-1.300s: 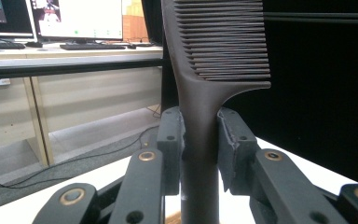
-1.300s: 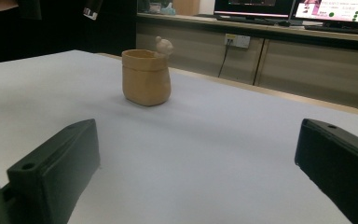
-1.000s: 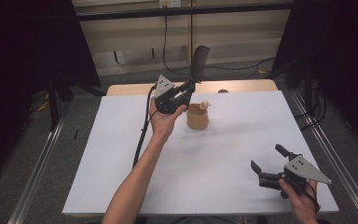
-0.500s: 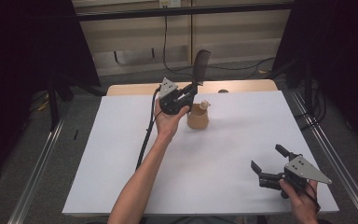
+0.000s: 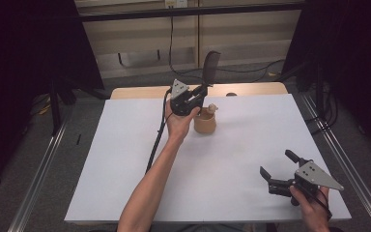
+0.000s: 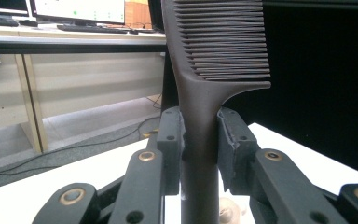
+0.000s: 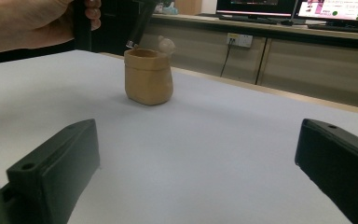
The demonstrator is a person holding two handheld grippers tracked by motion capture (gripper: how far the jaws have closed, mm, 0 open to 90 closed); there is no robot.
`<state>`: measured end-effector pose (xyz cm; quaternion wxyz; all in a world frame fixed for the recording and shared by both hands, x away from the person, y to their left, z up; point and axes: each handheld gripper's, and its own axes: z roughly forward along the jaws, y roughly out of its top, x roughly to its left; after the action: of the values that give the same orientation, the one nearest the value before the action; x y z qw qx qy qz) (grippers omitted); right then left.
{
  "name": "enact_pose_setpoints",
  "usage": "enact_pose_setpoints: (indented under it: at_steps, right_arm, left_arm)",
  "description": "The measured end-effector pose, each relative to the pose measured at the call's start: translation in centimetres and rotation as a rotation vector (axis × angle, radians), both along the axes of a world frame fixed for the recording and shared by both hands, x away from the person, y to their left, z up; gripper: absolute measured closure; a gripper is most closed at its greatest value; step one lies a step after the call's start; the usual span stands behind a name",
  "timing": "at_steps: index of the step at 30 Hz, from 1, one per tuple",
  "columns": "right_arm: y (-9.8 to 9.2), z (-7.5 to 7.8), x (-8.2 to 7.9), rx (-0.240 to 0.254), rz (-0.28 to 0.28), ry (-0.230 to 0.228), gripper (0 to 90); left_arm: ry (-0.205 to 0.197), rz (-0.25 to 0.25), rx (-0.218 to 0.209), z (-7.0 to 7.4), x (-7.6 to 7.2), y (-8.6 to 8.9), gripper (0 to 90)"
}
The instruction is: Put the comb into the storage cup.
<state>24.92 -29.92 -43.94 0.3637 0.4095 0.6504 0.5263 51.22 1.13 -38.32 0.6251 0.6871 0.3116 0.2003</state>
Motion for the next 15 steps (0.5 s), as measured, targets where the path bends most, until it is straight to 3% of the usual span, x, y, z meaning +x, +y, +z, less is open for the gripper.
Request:
enact_pose_setpoints:
  at_steps: [10, 15]
  right_arm:
    - [0.0, 0.0, 0.0, 0.002, 0.003, 0.0, 0.0]
    - [0.0, 0.0, 0.0, 0.0, 0.001, 0.002, 0.0]
  left_arm:
    - [0.02, -0.004, -0.008, -1.1, 0.1, -0.7, 72.8]
    - [0.004, -0.009, 0.032, -1.6, 0.1, -0.8, 72.7]
